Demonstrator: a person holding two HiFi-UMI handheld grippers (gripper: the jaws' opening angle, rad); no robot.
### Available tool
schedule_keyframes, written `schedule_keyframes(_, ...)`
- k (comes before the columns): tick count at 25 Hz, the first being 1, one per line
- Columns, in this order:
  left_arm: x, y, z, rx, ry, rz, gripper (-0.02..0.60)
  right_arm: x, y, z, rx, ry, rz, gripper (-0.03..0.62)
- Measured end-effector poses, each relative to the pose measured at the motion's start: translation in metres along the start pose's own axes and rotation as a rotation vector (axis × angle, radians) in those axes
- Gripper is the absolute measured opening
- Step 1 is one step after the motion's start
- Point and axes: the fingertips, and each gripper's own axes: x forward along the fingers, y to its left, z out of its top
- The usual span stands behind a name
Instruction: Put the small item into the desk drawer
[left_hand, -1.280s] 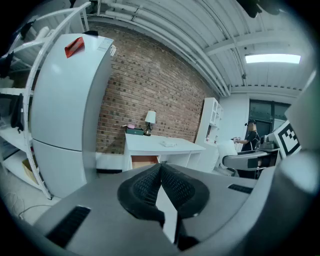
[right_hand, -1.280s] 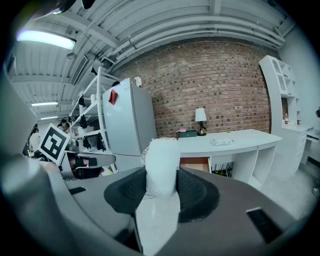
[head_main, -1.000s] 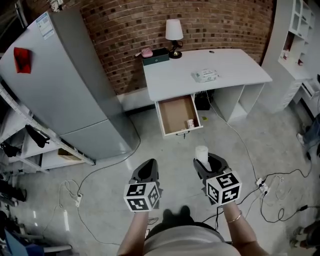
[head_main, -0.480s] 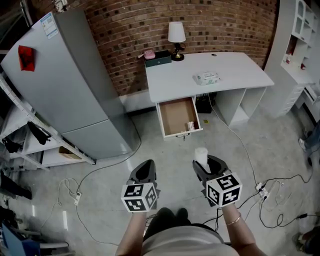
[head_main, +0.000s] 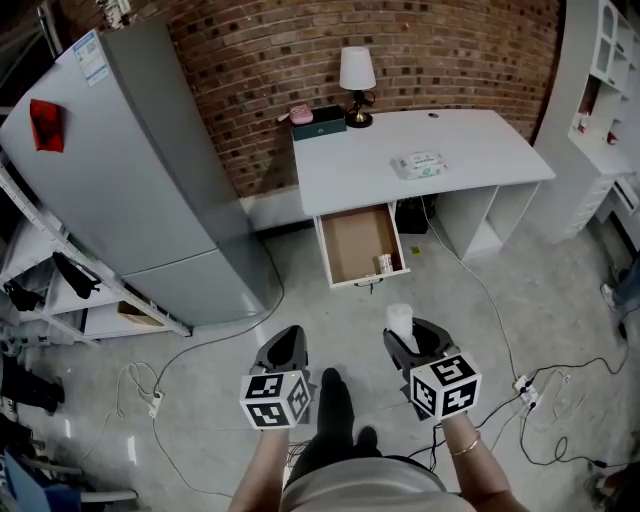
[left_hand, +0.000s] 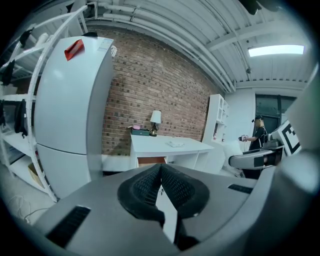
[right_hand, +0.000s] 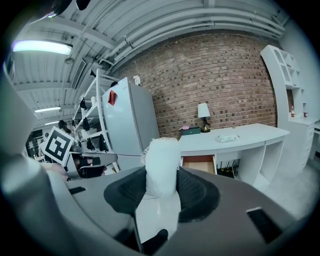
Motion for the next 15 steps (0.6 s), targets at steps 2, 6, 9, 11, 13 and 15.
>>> schedule_keyframes(2,0.016,0.011,0.006,-0.006,0.0,-0.002,0.021,0.018,-0.005,0.007,-0.001,0.006,-0.001,0.178)
schedule_keyframes(6,0.062,0.039,0.024,-0.012,-0.001,-0.007,0.021,0.066,-0.018,0.026,-0.006,0.018,-0.003,0.178)
schedule_keyframes(9,0.104,0.067,0.041,-0.019,0.002,-0.015,0.021,0.112,-0.03,0.044,-0.003,0.028,-0.012,0.178)
schedule_keyframes(11,0.132,0.086,0.053,-0.018,0.007,-0.026,0.021,0.143,-0.039,0.056,0.004,0.033,-0.021,0.178)
schedule_keyframes(13,0.159,0.103,0.064,-0.014,0.014,-0.035,0.021,0.173,-0.046,0.067,0.011,0.038,-0.031,0.178)
schedule_keyframes(15,0.183,0.118,0.072,-0.011,0.023,-0.045,0.021,0.199,-0.053,0.076,0.015,0.048,-0.042,0.178)
